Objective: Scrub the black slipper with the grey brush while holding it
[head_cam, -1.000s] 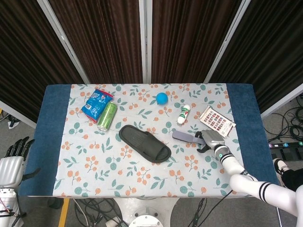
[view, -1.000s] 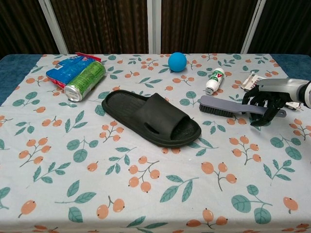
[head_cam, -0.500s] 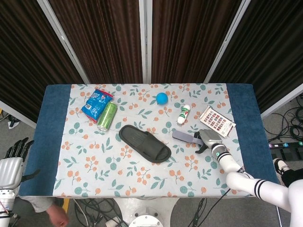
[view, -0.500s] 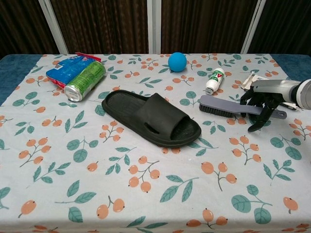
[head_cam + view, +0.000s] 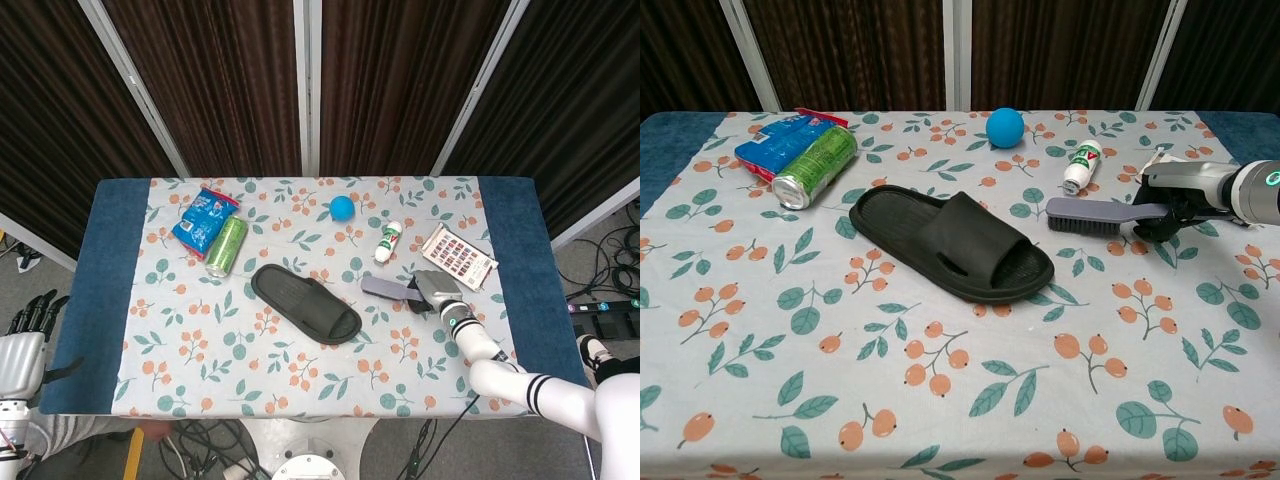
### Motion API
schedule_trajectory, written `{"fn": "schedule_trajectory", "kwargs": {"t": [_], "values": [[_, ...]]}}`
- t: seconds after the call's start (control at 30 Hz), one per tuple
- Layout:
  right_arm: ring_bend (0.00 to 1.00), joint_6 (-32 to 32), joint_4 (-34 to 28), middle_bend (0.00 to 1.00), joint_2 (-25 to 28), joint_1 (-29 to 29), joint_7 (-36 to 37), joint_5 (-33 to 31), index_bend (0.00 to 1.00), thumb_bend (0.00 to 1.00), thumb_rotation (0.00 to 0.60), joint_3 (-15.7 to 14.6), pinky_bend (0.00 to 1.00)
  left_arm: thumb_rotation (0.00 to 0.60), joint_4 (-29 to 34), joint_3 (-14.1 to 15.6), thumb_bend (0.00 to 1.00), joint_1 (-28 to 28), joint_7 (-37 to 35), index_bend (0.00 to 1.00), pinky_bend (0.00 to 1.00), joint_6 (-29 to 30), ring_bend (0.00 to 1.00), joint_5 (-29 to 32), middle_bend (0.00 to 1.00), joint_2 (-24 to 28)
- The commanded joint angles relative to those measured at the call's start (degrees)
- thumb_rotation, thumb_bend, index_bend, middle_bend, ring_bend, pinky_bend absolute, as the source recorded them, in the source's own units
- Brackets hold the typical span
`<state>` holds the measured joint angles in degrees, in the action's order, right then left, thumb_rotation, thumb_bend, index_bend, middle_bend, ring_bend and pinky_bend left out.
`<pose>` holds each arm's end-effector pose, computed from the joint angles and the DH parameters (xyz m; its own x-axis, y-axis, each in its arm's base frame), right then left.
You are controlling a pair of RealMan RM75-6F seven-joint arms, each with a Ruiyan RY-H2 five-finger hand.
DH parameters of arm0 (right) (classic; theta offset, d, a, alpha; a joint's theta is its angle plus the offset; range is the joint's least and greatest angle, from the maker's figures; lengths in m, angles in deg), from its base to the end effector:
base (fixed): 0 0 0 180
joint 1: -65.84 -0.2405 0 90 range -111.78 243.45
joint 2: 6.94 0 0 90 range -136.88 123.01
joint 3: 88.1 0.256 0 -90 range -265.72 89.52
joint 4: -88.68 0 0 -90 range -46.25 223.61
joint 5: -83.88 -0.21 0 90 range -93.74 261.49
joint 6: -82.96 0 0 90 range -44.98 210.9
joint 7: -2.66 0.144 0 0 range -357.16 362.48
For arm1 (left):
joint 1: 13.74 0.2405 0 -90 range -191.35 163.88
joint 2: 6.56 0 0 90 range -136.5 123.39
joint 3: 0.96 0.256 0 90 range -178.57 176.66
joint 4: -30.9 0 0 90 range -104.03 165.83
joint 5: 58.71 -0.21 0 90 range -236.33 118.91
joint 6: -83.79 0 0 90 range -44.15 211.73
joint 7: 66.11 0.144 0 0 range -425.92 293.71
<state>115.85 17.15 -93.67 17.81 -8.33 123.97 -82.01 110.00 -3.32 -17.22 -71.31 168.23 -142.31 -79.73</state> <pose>-0.2293 -0.3766 -0.0231 0.2669 -0.6037 0.7512 -0.9514 -0.0409 0.3052 -0.3518 0.1729 0.1296 0.3748 0.0221 0.9268 0.9244 0.0677 -0.3754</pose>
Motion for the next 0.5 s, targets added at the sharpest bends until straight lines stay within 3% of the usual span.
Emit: {"fn": "schedule_trajectory", "kwargs": {"t": [0.03,0.27,0.5], "values": [[0.97,0.53,-0.78,0.93,0.87,0.17,0.90,1.07,1.00,0.76,0.600,0.56,1.00,0.600,-0.22,-0.17,0.18,-0.55,-0.29,0.17,0.16,-0.21,0.09,-0.57,0.15,0.11],[1.00,0.75,-5.27,0.96,5.30,1.84,4.91,6.89,1.00,0.76,0.600,1.82,1.00,0.600,-0.68,-1.68,0.18,-3.31,-0.56,0.16,0.16,-0.47,0.09,-2.66,0.16,0.31],[1.00,0.67,-12.33,0.99,12.49,3.63,11.41,18.68,1.00,0.76,0.600,4.34,1.00,0.600,-1.28,-3.48,0.18,-12.71,-6.96,0.17,0.16,-6.72,0.09,-8.75,0.16,0.72]]}}
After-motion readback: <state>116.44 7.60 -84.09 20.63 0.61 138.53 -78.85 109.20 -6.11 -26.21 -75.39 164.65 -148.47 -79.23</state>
